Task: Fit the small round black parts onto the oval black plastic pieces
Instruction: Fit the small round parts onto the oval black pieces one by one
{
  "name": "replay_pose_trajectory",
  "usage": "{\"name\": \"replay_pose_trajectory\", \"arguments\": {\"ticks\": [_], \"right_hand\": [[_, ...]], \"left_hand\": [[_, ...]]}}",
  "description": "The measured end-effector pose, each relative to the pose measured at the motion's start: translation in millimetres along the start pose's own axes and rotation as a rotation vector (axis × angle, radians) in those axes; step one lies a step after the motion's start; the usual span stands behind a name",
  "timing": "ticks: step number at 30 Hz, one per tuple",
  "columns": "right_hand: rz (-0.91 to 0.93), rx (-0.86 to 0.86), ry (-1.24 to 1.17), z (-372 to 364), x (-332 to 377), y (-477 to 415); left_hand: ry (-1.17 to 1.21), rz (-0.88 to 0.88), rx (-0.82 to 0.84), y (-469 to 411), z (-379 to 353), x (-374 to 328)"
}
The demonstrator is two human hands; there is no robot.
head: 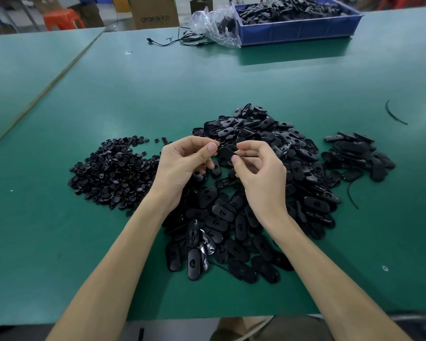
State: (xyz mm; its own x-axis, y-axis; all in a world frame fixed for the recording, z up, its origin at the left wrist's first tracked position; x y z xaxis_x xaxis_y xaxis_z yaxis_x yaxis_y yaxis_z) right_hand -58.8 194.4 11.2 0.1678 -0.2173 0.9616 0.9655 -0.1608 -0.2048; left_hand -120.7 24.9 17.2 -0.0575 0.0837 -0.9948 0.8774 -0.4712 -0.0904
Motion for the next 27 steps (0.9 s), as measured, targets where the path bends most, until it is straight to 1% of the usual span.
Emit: {"name": "replay_pose_trajectory", "arguments": {"ticks": [4, 15, 27], "right_hand": [[-0.01, 0.002, -0.011, 0.0, -0.8, -0.5], [-0.013, 0.006, -0.004, -0.4, -1.8, 0.0], [0.011, 0.036, 0.015, -2.3, 2.4, 1.4]], "left_hand": [[-0.073, 0.017, -0.014, -0.5, -0.5, 1.0], [-0.261, -0.036, -0.009, -2.4, -3.5, 1.4], [-0.368, -0.042, -0.008, -1.2, -8.7, -2.1]]}}
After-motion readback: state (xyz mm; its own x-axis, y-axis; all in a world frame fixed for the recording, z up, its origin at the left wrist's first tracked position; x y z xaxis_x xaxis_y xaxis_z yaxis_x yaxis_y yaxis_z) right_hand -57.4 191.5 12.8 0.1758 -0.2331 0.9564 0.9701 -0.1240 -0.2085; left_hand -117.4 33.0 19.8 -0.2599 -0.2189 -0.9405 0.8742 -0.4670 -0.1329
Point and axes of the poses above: each hand's wrist, its own y-axis away from the middle knuckle, its own z-axis out of the back of the hand, x = y × z, the point moved 5 cm from there along -y, towards the middle knuckle, and after that the axes turned 14 degrees about x, right-handed, at the moved point
